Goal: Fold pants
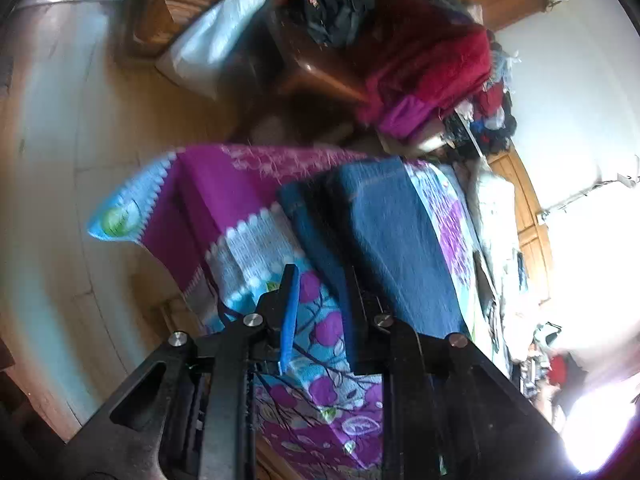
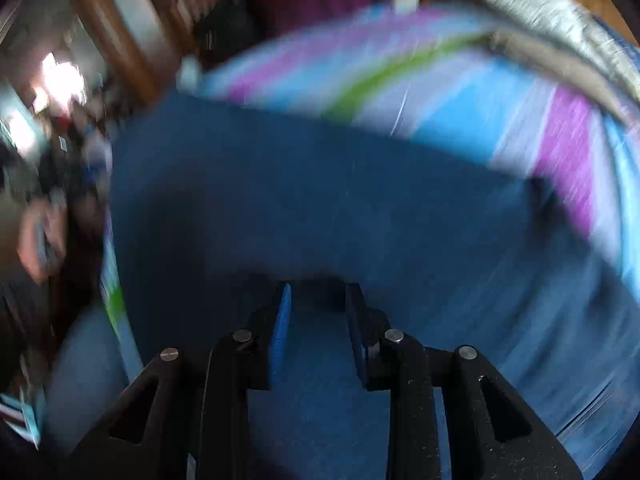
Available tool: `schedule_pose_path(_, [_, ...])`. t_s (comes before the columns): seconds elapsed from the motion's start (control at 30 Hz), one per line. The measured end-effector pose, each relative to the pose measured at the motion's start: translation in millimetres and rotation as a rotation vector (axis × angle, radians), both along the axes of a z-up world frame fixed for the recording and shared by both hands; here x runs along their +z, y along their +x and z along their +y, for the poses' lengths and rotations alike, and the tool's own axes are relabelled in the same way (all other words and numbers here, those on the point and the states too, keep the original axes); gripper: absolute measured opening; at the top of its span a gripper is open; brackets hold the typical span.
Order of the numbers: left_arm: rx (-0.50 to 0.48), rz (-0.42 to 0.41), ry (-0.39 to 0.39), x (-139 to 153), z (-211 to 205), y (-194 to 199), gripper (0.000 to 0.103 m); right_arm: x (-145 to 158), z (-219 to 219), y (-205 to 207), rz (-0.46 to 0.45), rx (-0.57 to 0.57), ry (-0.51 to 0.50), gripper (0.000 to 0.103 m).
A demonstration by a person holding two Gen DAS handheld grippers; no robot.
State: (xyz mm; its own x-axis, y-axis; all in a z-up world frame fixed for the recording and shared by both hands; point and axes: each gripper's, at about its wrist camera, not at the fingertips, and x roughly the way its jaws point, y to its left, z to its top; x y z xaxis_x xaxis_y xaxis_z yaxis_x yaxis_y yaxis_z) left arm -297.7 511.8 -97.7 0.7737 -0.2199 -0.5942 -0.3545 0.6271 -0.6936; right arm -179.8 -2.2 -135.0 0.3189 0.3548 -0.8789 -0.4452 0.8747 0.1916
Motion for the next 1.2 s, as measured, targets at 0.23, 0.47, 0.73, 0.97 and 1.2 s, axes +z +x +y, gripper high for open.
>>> schedule_pose_path(0.23, [-0.035,-0.04,-0.115,-12.6,-6.1,22.0,0.022,3.9,1.1,2.2,0.006,-0.036,0.042,0.039])
schedule_pose_path(0.47, [-0.006,-0.149,-0.242,-14.4,1.0,15.3,0.03,-1.6,-3.5,-2.9,-0.014,-0.072,0.089,0.04])
schedule_pose_path(0.73, [0.083,-0.15,-0.331,-39.1,12.4,2.2,0.047,-5.4,-13.3,-1.4,-0.028,-0.053,0.106,0.046])
schedule_pose_path(0.97, [0.05,-0.22,-0.333,-30.1,9.3,10.7,0.062,-9.0,-10.0,-5.8,-0.037,-0.012,0.122,0.061])
schedule_pose_path(1.2, [0.031,-0.188,-0.285,-26.2,4.7,18.6,0.064,-10.9,-11.8,-3.1,-0.034,-0.01,0.138,0.061])
